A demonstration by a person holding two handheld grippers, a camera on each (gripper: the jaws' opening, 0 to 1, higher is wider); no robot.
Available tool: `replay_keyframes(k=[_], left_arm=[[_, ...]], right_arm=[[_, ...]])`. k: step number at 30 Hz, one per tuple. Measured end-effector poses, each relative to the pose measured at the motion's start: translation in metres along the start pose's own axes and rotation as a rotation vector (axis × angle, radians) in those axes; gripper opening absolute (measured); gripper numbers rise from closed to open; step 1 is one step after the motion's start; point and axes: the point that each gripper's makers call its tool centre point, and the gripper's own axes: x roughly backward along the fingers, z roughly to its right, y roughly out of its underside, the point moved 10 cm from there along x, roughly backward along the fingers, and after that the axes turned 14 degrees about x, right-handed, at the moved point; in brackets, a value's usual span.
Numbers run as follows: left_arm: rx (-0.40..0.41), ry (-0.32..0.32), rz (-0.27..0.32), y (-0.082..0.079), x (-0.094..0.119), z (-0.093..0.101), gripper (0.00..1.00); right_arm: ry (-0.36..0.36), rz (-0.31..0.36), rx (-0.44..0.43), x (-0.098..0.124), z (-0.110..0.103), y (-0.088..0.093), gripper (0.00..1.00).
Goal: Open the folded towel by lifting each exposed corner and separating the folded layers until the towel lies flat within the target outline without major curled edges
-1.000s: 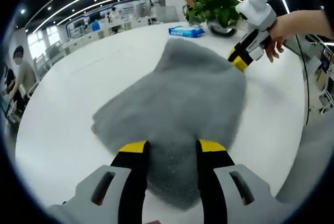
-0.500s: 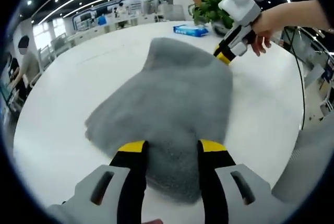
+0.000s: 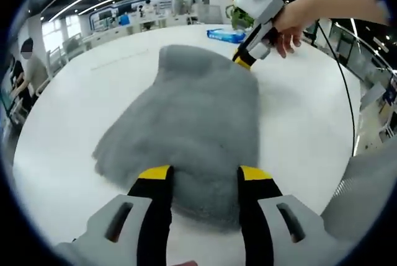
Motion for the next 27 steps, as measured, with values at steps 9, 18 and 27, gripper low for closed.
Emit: replay_keyframes(k=[9,18,27], left_arm=[[-0.009,0.001,-0.022,0.005,0.002,0.005,0.45],[-0.018,0.001,-0.035,0.008,0.003,0.011,0.49],[0.02,0.025,-0.042,0.011,0.005,0.019,0.5]], right_arm=[[-0.031,0.03,0.056,-0.009,0.007,-0.016,0.22],[-0.098,-0.012,0.173,-0.02,0.02,-0.036,0.22],[-0.105,-0.036,0.2,-0.028,0.024,-0.054,0.22]])
